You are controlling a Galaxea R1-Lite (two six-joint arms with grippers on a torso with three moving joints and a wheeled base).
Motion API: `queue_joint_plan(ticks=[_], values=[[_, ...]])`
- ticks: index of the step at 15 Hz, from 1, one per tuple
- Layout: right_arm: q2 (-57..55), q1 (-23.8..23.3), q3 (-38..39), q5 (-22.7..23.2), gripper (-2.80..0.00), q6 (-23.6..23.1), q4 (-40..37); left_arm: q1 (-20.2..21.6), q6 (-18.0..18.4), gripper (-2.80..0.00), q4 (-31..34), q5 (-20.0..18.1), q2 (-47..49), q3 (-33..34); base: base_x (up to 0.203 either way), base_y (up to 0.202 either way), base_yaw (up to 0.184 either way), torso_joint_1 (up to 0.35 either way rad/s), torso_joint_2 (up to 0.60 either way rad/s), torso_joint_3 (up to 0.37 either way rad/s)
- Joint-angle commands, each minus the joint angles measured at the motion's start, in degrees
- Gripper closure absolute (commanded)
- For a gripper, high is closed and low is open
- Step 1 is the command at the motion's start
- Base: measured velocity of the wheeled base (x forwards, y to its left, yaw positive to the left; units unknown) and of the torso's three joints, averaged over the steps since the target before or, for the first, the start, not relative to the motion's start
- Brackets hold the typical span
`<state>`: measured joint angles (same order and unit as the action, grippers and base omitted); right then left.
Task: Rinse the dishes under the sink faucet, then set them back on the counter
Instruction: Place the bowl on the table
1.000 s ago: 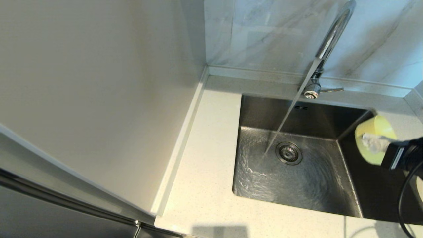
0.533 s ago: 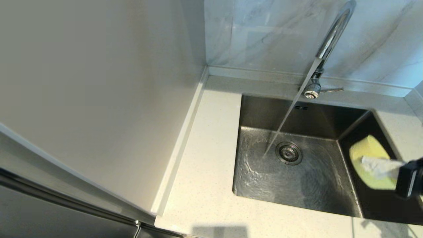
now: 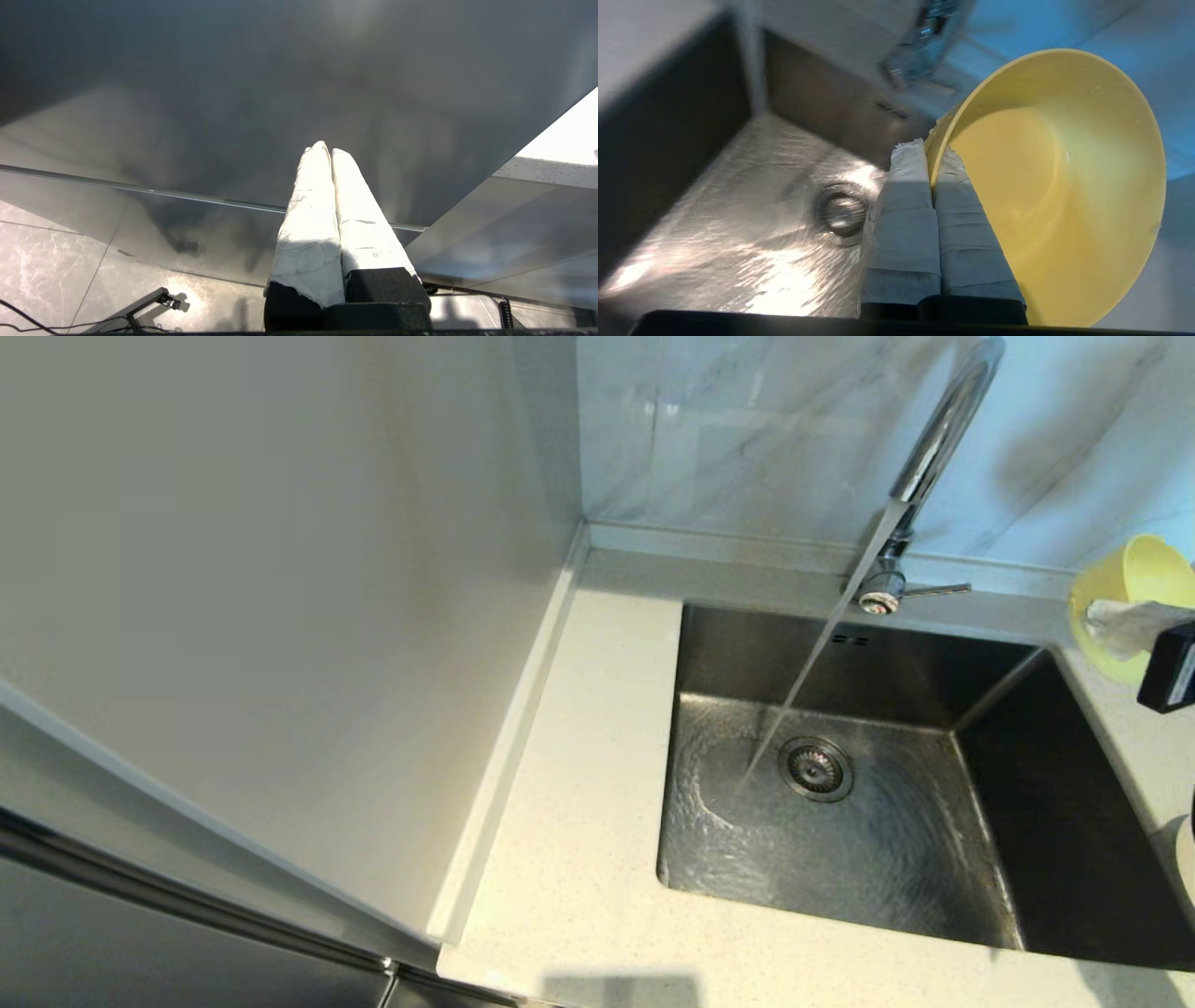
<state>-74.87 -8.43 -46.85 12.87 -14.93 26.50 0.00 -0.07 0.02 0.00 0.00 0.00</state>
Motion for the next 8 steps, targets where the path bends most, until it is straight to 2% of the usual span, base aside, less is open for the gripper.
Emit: queue_joint_plan(ticks=[1, 3, 4, 6, 8], values=[[-10.3, -2.7, -3.9, 0.0, 0.00, -7.1, 3.9, 0.0, 0.0, 0.00, 0.0, 0.0, 0.0, 0.0, 0.000, 0.000, 0.000, 0.000, 0.00, 0.000], [-17.3, -5.5, -12.8, -0.6, 0.00, -13.9, 7.0, 0.0, 0.0, 0.00, 0.0, 0.0, 0.0, 0.0, 0.000, 0.000, 0.000, 0.000, 0.00, 0.000], [-19.6, -7.0, -16.8, -0.8, 0.00, -16.3, 5.9, 0.0, 0.0, 0.00, 0.0, 0.0, 0.0, 0.0, 0.000, 0.000, 0.000, 0.000, 0.00, 0.000], [-23.6, -10.0, -24.8, -2.4, 0.00, -18.9, -1.3, 0.0, 0.0, 0.00, 0.0, 0.0, 0.0, 0.0, 0.000, 0.000, 0.000, 0.000, 0.00, 0.000], [-25.9, -13.0, -30.8, -3.5, 0.00, -19.4, -10.8, 0.0, 0.0, 0.00, 0.0, 0.0, 0.0, 0.0, 0.000, 0.000, 0.000, 0.000, 0.00, 0.000]])
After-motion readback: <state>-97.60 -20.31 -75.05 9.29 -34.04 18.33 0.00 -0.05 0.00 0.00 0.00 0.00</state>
